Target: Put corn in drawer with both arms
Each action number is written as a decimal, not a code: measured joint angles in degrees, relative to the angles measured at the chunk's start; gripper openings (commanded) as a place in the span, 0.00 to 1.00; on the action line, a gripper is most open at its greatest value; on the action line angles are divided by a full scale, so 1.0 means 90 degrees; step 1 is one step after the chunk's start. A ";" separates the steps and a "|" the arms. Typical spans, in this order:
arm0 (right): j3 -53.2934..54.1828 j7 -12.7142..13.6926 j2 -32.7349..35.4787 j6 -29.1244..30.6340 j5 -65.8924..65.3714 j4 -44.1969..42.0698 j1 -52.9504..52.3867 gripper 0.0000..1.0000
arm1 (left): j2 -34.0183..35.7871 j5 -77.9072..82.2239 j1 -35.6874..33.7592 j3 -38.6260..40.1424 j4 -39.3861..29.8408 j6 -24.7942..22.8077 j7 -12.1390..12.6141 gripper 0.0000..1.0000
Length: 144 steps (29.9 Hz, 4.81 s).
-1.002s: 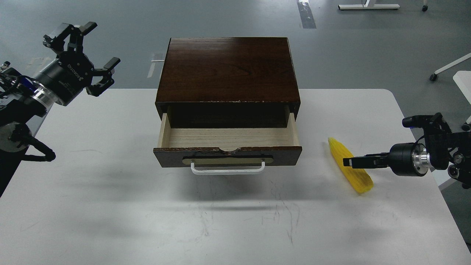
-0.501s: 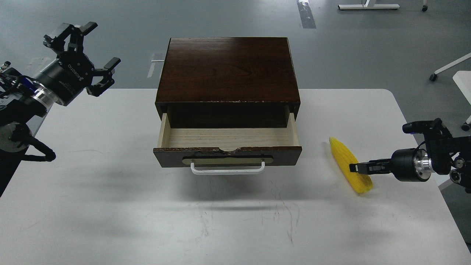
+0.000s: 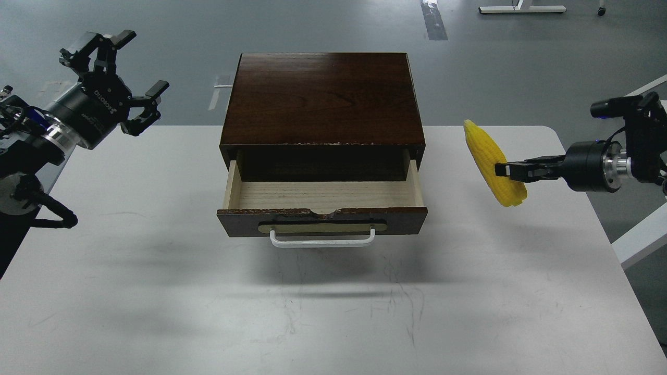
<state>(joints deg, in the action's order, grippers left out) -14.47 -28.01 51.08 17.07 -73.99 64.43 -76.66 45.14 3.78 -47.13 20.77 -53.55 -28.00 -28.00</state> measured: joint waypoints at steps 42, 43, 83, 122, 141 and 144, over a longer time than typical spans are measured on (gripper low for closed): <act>-0.3030 0.0001 -0.4070 -0.1510 -0.1221 0.1214 -0.4210 0.02 | 0.0023 0.0000 -0.0023 0.0148 0.0003 0.0000 0.0000 0.98; -0.3053 0.0001 -0.4103 -0.1511 -0.1224 0.1133 -0.4144 0.02 | 0.0025 0.0000 -0.0023 0.0157 0.0003 0.0000 0.0000 0.98; -0.3383 0.0003 -0.4501 -0.1516 -0.1213 0.0672 -0.3426 0.58 | 0.0055 0.0000 -0.0018 0.0306 0.0013 0.0000 0.0000 0.98; -0.1006 0.0003 -0.2402 -0.1497 0.3337 0.0871 -0.3335 1.00 | 0.0036 0.0000 -0.0028 0.0339 0.0022 0.0000 0.0001 0.98; 0.4162 0.0000 -0.1659 -0.1926 0.5429 0.0297 0.2781 1.00 | -0.0137 0.0000 0.0153 0.0328 0.0022 0.0000 0.0001 0.98; 0.4491 0.0000 -0.1821 -0.1927 0.5436 0.0221 0.3281 1.00 | -0.0192 0.0000 0.0207 0.0337 0.0034 0.0000 0.0001 0.98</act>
<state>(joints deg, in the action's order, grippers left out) 25.95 -28.01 34.70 -0.27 -25.06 66.42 -47.13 43.41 3.78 -45.26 23.80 -53.24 -28.00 -28.00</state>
